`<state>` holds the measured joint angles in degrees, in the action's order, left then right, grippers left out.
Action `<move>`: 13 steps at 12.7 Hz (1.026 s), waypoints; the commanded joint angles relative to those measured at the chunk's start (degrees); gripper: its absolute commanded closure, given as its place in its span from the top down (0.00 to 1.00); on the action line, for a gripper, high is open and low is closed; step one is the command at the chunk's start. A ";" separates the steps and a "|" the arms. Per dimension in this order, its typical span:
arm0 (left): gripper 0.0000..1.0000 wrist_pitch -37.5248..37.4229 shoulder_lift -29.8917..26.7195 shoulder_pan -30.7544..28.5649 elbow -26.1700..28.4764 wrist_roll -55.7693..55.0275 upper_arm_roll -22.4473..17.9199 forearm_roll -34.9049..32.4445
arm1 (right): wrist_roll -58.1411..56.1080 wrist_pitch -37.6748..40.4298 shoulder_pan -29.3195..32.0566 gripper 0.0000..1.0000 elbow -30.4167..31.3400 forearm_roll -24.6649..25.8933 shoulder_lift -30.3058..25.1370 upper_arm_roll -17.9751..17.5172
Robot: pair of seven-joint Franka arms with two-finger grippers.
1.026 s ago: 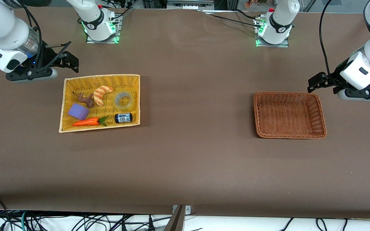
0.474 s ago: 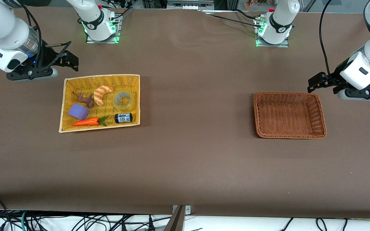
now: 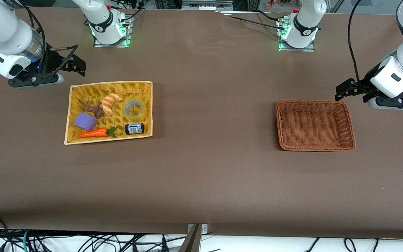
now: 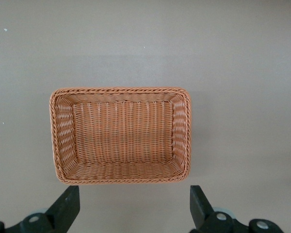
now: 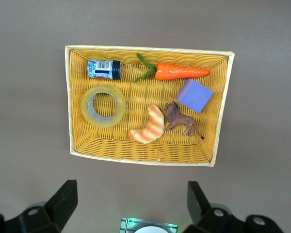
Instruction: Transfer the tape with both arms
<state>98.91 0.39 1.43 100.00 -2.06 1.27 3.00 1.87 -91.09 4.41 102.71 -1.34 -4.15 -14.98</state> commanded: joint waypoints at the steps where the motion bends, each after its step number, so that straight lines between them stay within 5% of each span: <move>1: 1.00 -0.74 0.58 -0.03 -1.48 0.74 0.13 -1.33 | -0.72 0.92 0.17 1.00 -0.67 0.46 0.11 -0.13; 8: 1.00 -0.74 0.58 -0.03 -1.48 0.74 0.13 -1.33 | -0.46 -8.38 0.16 1.00 7.85 0.20 3.35 -0.40; 13: 1.00 -0.74 0.58 -0.03 -1.48 0.74 0.13 -1.33 | -0.46 -30.07 -0.01 1.00 18.65 0.64 10.03 -2.24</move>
<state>98.91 0.41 1.43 99.89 -2.06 1.27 3.00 1.84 -115.20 4.36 118.22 -1.29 4.52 -15.87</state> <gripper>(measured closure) 0.000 0.000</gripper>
